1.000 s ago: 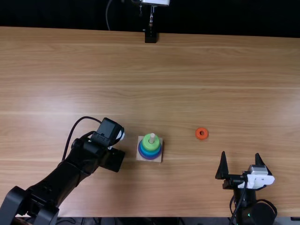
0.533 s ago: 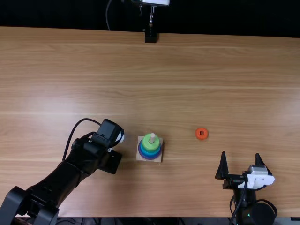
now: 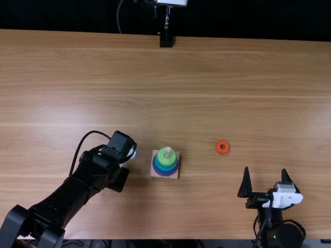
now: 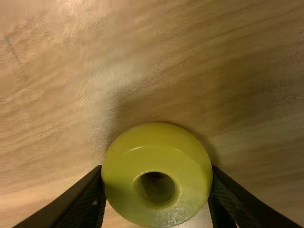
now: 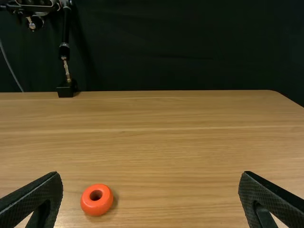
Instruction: Build the Hanoi tower: stack the rings onto the peg from bottom to top in this color order: purple, dark blue, light blue, dark green, light green, yellow, orange.
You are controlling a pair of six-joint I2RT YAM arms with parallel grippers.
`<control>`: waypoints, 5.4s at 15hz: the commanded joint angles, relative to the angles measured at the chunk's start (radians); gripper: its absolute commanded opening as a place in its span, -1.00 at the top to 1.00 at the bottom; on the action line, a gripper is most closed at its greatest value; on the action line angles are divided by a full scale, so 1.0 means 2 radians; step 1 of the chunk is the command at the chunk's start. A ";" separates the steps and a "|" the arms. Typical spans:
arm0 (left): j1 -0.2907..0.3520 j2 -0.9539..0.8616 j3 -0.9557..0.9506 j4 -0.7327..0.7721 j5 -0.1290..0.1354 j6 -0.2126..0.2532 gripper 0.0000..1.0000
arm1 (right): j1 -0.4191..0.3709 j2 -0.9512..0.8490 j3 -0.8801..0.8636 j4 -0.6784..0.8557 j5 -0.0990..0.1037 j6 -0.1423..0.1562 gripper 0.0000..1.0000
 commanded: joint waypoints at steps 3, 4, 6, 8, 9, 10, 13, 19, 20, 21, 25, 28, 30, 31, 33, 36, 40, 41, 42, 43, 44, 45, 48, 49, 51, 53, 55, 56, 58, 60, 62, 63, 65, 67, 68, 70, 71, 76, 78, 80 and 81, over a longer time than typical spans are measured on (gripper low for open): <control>-0.013 0.007 0.134 -0.101 -0.009 -0.008 1.00 | -0.002 -0.003 -0.008 -0.001 0.000 -0.001 -1.00; -0.018 0.009 0.170 -0.135 -0.009 -0.022 1.00 | -0.002 -0.003 -0.008 -0.001 0.000 -0.001 -1.00; -0.024 0.011 0.243 -0.184 -0.009 -0.050 1.00 | -0.002 -0.003 -0.008 -0.001 0.000 -0.001 -1.00; -0.038 0.037 0.318 -0.232 -0.008 -0.073 1.00 | -0.002 -0.003 -0.008 -0.001 0.000 -0.001 -1.00; -0.047 0.053 0.358 -0.260 -0.008 -0.080 1.00 | -0.002 -0.003 -0.008 -0.001 0.000 -0.001 -1.00; -0.054 0.062 0.394 -0.282 -0.008 -0.091 1.00 | -0.002 -0.003 -0.008 -0.001 0.000 -0.001 -1.00; -0.077 0.091 0.487 -0.332 -0.006 -0.117 1.00 | -0.002 -0.003 -0.008 -0.001 0.000 -0.001 -1.00; -0.130 0.127 0.600 -0.345 -0.008 -0.195 1.00 | -0.002 -0.003 -0.008 -0.001 0.000 -0.001 -1.00; -0.135 0.131 0.601 -0.346 -0.008 -0.202 1.00 | -0.002 -0.003 -0.008 -0.001 0.000 -0.001 -1.00; -0.140 0.133 0.601 -0.353 -0.007 -0.205 1.00 | -0.002 -0.003 -0.008 -0.001 0.000 -0.001 -1.00; -0.147 0.133 0.594 -0.382 -0.004 -0.208 1.00 | -0.002 -0.003 -0.008 -0.001 0.000 -0.001 -1.00; -0.153 0.140 0.594 -0.382 -0.003 -0.208 1.00 | -0.002 -0.003 -0.008 -0.001 0.000 -0.001 -1.00; -0.162 0.150 0.594 -0.382 -0.003 -0.209 1.00 | -0.002 -0.003 -0.008 -0.001 0.000 -0.001 -1.00; -0.164 0.150 0.594 -0.381 -0.003 -0.209 1.00 | -0.002 -0.003 -0.008 -0.001 0.000 -0.001 -1.00; -0.166 0.159 0.595 -0.381 -0.002 -0.216 1.00 | -0.002 -0.003 -0.008 -0.001 0.000 -0.001 -1.00; -0.171 0.164 0.594 -0.381 -0.002 -0.216 1.00 | -0.002 -0.003 -0.008 -0.001 0.000 -0.001 -1.00; -0.172 0.173 0.594 -0.381 -0.002 -0.216 1.00 | -0.002 -0.003 -0.008 -0.001 0.000 -0.001 -1.00; -0.172 0.173 0.593 -0.381 -0.002 -0.216 1.00 | -0.002 -0.003 -0.008 -0.001 0.000 -0.001 -1.00; -0.172 0.173 0.589 -0.381 -0.001 -0.216 1.00 | -0.002 -0.003 -0.008 -0.001 0.000 -0.001 -1.00; -0.172 0.173 0.585 -0.381 -0.001 -0.216 1.00 | -0.002 -0.003 -0.008 -0.001 0.000 -0.001 -1.00; -0.172 0.174 0.583 -0.381 -0.001 -0.216 1.00 | -0.002 -0.003 -0.008 -0.001 0.000 -0.001 -1.00; -0.171 0.174 0.580 -0.381 -0.001 -0.216 1.00 | -0.002 -0.003 -0.008 -0.001 0.000 -0.001 -1.00; -0.173 0.187 0.576 -0.381 -0.001 -0.216 1.00 | -0.002 -0.003 -0.008 -0.001 0.000 -0.001 -1.00; -0.173 0.187 0.576 -0.381 -0.001 -0.216 1.00 | -0.002 -0.003 -0.008 -0.001 0.000 -0.001 -1.00; -0.173 0.188 0.576 -0.378 0.000 -0.216 1.00 | -0.002 -0.003 -0.008 -0.001 0.000 -0.001 -1.00; -0.173 0.188 0.575 -0.376 0.001 -0.214 0.86 | -0.002 -0.003 -0.008 -0.001 0.000 -0.001 -1.00; -0.173 0.187 0.568 -0.381 0.002 -0.215 -0.58 | -0.002 -0.003 -0.008 -0.001 0.000 -0.001 -1.00; -0.171 0.187 0.562 -0.382 0.002 -0.215 -1.00 | -0.002 -0.003 -0.008 -0.001 0.000 -0.001 -1.00; -0.168 0.183 0.549 -0.381 0.037 -0.213 -1.00 | -0.002 -0.003 -0.008 -0.001 0.000 -0.001 -1.00; -0.163 0.180 0.546 -0.380 0.052 -0.211 -1.00 | -0.002 -0.003 -0.008 -0.001 0.000 -0.001 -1.00; -0.154 0.169 0.550 -0.369 0.056 -0.205 -1.00 | -0.002 -0.003 -0.008 -0.001 0.000 -0.001 -1.00; -0.146 0.147 0.549 -0.353 0.055 -0.202 -1.00 | -0.002 -0.003 -0.008 -0.001 0.000 -0.001 -1.00; -0.123 0.106 0.545 -0.309 0.054 -0.194 -1.00 | -0.002 -0.003 -0.008 -0.001 0.000 -0.001 -1.00; -0.077 0.062 0.516 -0.262 0.050 -0.169 -1.00 | -0.002 -0.003 -0.008 -0.001 0.000 -0.001 -1.00; -0.054 0.034 0.489 -0.233 0.048 -0.154 -1.00 | -0.002 -0.003 -0.008 -0.001 0.000 -0.001 -1.00; 0.004 -0.036 0.421 -0.168 0.048 -0.147 -1.00 | -0.002 -0.003 -0.008 -0.001 0.000 -0.001 -1.00; 0.030 -0.080 0.374 -0.127 0.048 -0.147 -1.00 | -0.002 -0.003 -0.008 -0.001 0.000 -0.001 -1.00; 0.139 -0.325 0.045 0.126 0.064 -0.148 -1.00 | -0.002 -0.003 -0.008 -0.001 0.000 -0.001 -1.00; 0.168 -0.412 -0.058 0.207 0.072 -0.148 -1.00 | -0.002 -0.003 -0.008 -0.001 0.000 -0.001 -1.00; 0.195 -0.500 -0.159 0.236 0.122 -0.148 -1.00 | -0.002 -0.003 -0.008 -0.001 0.000 -0.001 -1.00; 0.204 -0.535 -0.199 0.242 0.148 -0.146 -1.00 | -0.002 -0.003 -0.008 -0.001 0.000 -0.001 -1.00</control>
